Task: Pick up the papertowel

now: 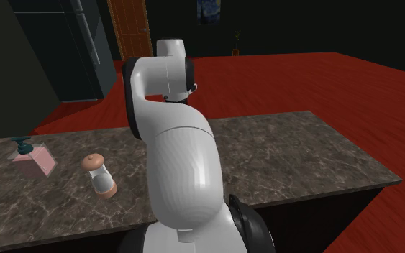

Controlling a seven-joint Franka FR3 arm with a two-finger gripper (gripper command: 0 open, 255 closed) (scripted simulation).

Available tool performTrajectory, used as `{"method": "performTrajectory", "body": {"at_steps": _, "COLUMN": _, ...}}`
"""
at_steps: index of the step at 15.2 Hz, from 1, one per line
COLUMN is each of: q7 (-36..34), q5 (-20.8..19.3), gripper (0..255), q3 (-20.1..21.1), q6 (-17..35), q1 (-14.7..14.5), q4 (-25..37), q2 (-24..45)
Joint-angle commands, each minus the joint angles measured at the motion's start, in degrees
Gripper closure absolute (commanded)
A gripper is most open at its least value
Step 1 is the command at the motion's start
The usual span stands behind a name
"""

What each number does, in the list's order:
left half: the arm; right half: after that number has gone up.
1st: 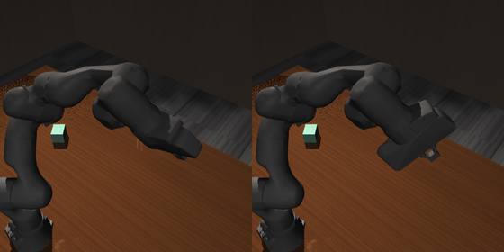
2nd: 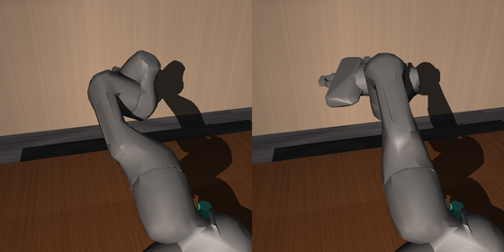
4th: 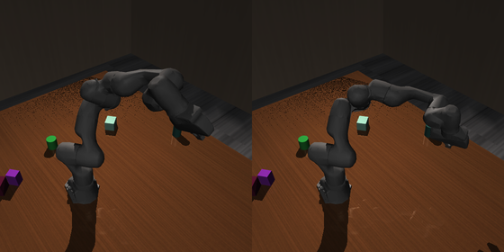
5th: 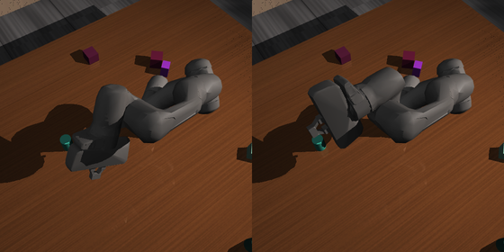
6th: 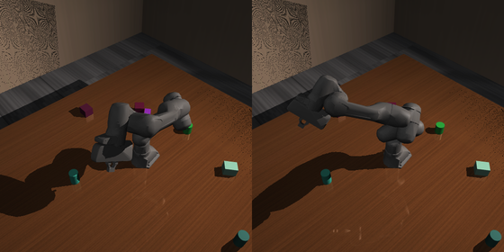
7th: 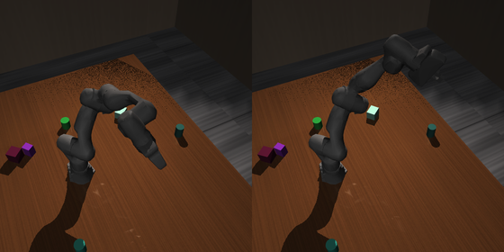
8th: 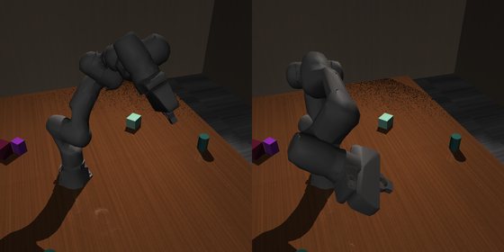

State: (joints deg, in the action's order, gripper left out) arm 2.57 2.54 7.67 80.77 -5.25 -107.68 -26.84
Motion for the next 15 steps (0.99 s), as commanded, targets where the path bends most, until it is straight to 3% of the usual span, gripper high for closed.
{"method": "performTrajectory", "body": {"at_steps": 1, "q7": 0.0, "q5": -0.1, "gripper": 255, "q3": 0.0, "q6": -1.4, "q1": 0.1, "q4": 2.0, "q2": 0.7}}
{"method": "performTrajectory", "body": {"at_steps": 13, "q7": -0.5, "q5": -0.6, "gripper": 255, "q3": 0.2, "q6": -11.0, "q1": 0.3, "q4": 17.0, "q2": 6.1}}
{"method": "performTrajectory", "body": {"at_steps": 15, "q7": -0.5, "q5": -0.6, "gripper": 255, "q3": 0.2, "q6": -11.1, "q1": 0.3, "q4": 17.2, "q2": 6.1}}
